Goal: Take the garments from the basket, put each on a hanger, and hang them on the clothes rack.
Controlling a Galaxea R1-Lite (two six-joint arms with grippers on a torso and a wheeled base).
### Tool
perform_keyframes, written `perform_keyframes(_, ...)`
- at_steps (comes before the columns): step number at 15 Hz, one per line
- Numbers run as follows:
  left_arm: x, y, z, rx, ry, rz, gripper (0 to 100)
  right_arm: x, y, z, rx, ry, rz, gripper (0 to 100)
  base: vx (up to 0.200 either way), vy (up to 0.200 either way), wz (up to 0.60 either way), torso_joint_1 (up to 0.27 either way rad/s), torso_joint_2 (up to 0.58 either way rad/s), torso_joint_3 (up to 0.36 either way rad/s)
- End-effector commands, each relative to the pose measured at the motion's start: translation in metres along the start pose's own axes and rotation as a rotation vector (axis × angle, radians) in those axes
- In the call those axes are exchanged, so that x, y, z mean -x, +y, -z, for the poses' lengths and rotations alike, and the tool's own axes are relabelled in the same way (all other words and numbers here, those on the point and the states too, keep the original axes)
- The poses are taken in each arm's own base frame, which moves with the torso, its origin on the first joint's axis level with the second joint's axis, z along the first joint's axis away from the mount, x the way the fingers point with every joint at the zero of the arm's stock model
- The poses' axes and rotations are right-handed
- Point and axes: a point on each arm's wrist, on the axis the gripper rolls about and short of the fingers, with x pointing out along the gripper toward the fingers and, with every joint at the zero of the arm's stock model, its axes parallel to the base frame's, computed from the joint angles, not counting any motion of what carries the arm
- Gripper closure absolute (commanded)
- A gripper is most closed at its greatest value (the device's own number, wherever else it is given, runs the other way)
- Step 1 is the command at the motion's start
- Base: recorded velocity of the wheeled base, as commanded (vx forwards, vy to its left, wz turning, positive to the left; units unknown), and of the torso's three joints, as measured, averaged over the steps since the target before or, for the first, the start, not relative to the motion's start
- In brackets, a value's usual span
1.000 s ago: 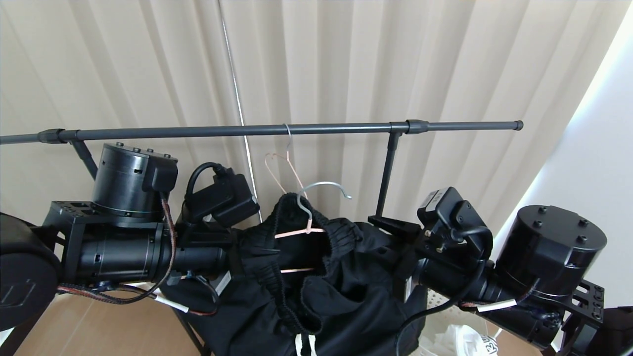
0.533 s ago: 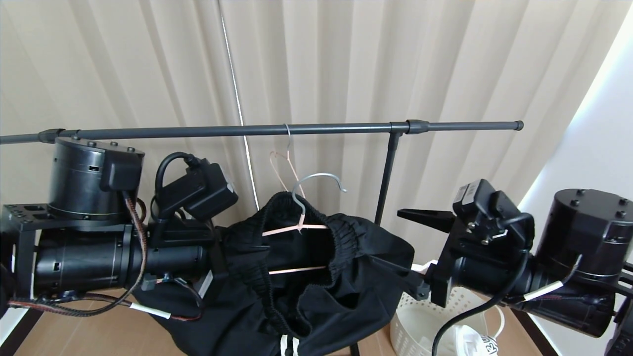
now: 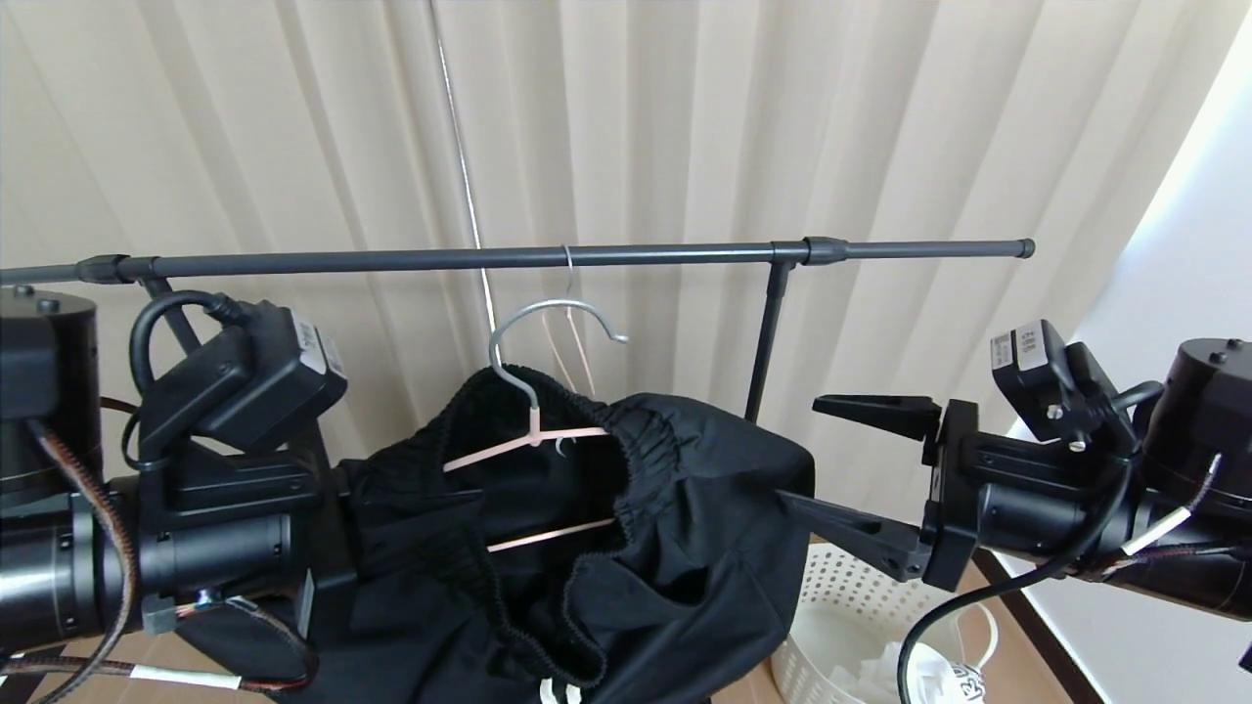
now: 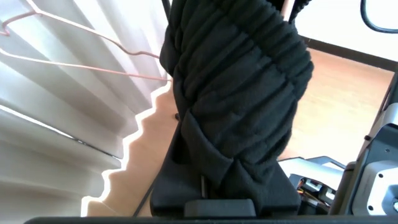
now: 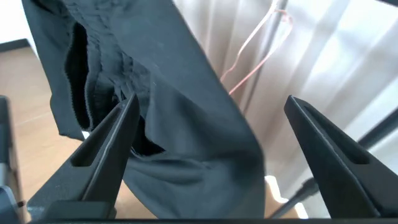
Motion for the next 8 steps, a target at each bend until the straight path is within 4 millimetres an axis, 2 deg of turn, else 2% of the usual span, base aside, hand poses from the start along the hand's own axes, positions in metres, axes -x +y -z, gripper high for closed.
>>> perform_keyframes(1, 0.015, -0.004, 0.001, -0.006, -0.025, -0.024, 100, 0.003, -0.009, 0.007, -0.019, 0.018, 0.013, 0, 0.0, 0.0, 0.0, 0.0, 0.0, 0.0)
perform_keyframes(8, 0.017, -0.005, 0.002, -0.003, -0.032, -0.03, 100, -0.018, -0.021, 0.038, -0.024, 0.124, 0.006, 0, 0.0, 0.0, 0.0, 0.0, 0.0, 0.0)
